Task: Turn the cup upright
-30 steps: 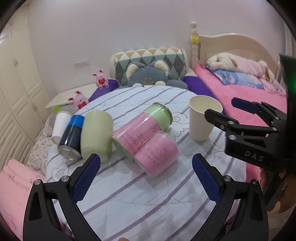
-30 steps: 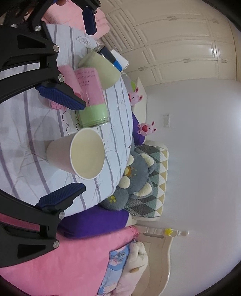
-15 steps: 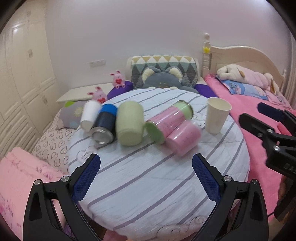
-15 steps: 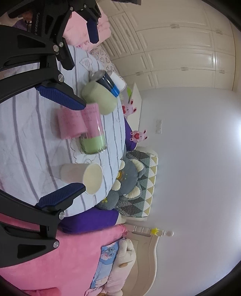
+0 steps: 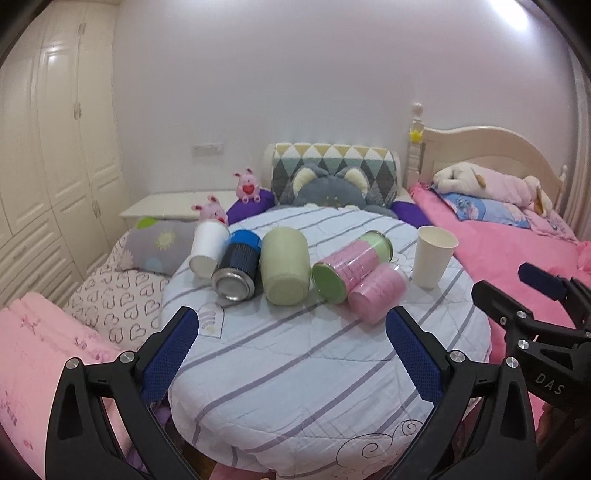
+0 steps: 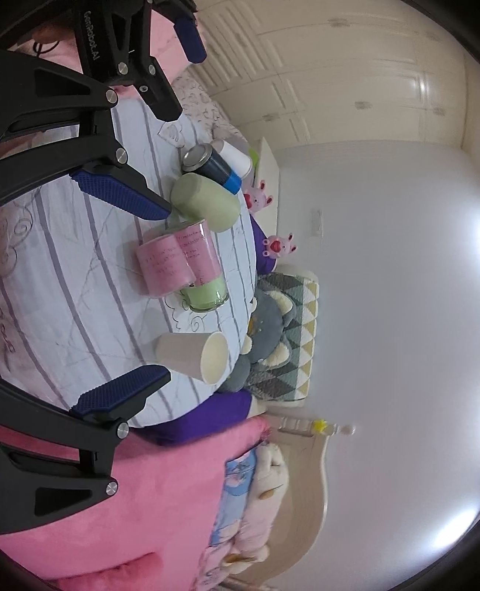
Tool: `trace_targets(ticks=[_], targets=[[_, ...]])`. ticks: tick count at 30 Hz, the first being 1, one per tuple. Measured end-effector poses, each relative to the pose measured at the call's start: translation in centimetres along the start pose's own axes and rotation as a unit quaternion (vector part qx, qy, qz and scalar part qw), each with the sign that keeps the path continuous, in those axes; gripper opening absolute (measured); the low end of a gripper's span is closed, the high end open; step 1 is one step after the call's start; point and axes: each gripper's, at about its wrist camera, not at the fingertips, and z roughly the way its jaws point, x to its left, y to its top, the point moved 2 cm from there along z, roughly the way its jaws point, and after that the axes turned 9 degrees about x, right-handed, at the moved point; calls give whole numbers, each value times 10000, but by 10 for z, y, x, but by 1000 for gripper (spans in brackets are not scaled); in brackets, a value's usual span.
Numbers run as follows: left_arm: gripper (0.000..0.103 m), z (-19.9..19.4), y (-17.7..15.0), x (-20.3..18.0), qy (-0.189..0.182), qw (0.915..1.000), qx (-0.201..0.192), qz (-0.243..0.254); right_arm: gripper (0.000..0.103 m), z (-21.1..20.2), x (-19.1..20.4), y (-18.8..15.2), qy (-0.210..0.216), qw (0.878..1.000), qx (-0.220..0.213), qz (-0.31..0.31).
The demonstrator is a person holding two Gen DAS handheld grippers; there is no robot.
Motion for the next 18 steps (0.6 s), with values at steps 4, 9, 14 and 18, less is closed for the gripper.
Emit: trace_targets(ticks=[4,9,14,18], targets=[[103,-4,1,2,-40,9999,-118,39,82,-3,2,-3,-36,9997,-25,236],[103,-9,0,4,16,9996,-262,90,82,-8,5,-5,-267,9988,-144,386],[103,-17,3,9,114,9983,-570,40,82,-16,12,-3,-261,9980,-402,415],[103,-20,7,11,105,9981,-606,57,82,-20,16,0,-341,9974,-498,405]])
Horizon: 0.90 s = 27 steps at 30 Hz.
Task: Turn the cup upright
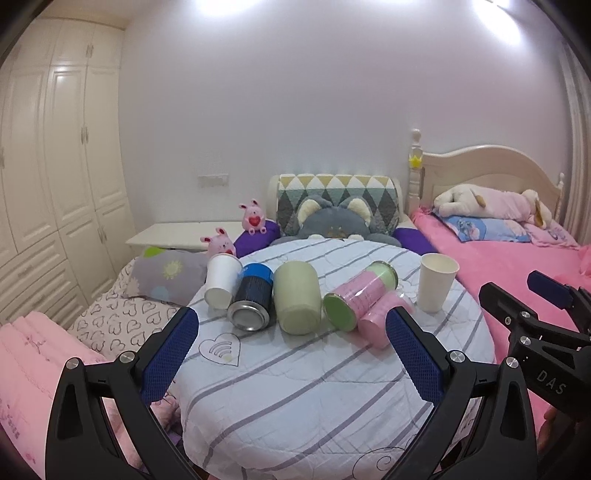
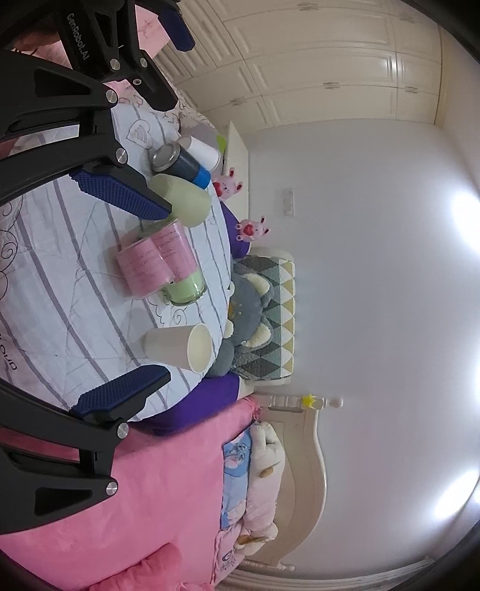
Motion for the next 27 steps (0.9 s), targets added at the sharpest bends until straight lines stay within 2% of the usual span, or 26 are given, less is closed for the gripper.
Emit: trace_targets(ticks=[17,27], targets=[[103,-1,14,-12,-96,9998,193,9,82,-9,-14,13,-199,9997,63,141],[103,-2,16,-18,-46,9998,191,81,82,-9,-19,17,-143,9997,36,183]])
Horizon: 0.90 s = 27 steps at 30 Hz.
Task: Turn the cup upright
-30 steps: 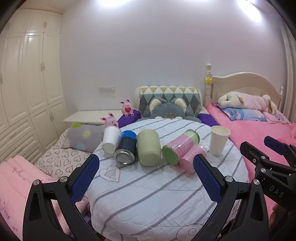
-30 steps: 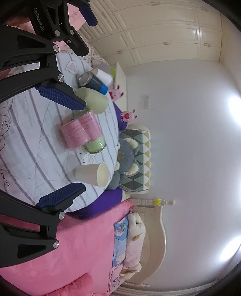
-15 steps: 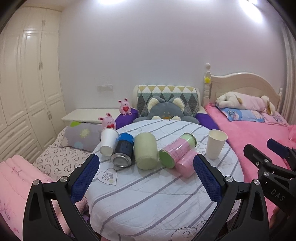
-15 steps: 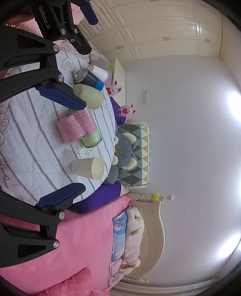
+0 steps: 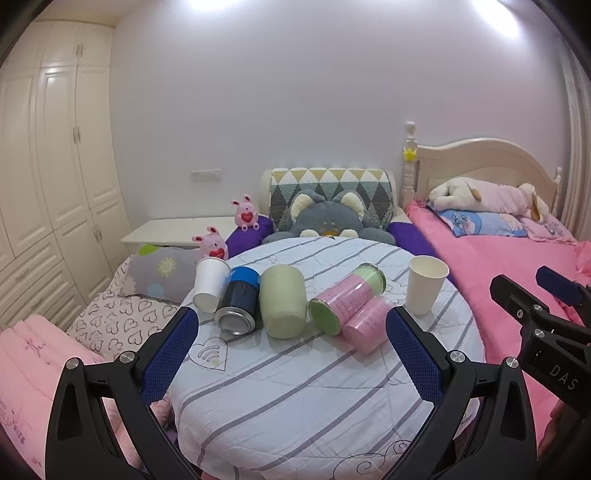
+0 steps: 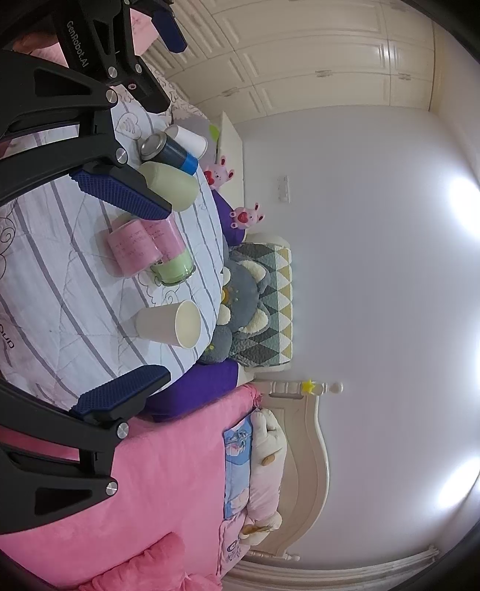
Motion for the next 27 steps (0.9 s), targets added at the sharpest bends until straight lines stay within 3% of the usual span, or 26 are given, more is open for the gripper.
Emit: trace_targets(ticks=[27], targets=[[103,5,3,0,8,10000,52,0,82,11,-3,-1,39,9999,116,44]])
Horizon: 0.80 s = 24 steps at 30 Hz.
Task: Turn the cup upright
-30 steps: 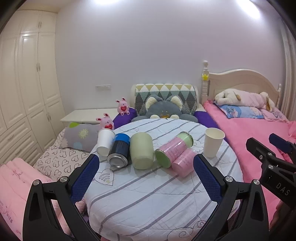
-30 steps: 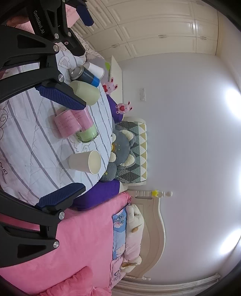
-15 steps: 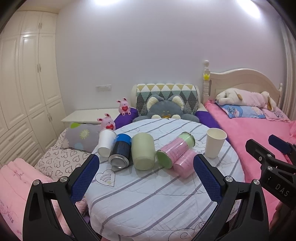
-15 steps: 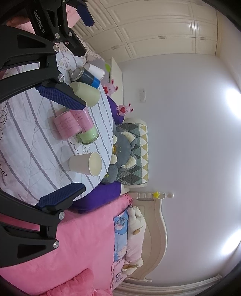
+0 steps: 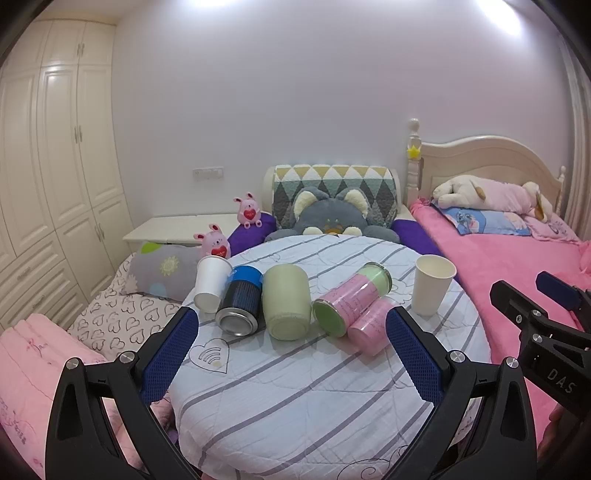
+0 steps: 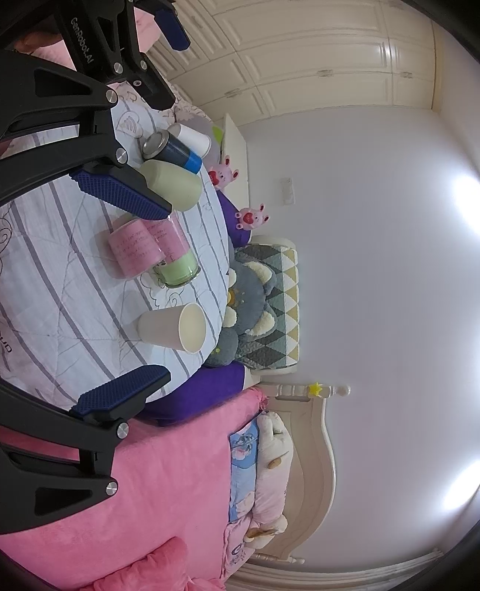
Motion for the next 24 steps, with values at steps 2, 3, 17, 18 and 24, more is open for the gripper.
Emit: trace_targets(ticks=[2,3,17,18,24], targets=[[103,1,0,0,-19,10000,29,2,82,2,-1,-1,-18,10000,37,6],[103,3,-1,0,-15,10000,46,11,82,3,-1,-1,-21,10000,49,4],[103,22,-1,-5,-34,9998,172,69,82,13,-7,1,-83,9998,157,55],[103,23,-1,-6,-34,9998,178,72,82,14,-8,2,-81,9998,168,59],[103,24,-1,-7,-34,9998,186,76,82,19,-11,4,-100,9997,212,80]])
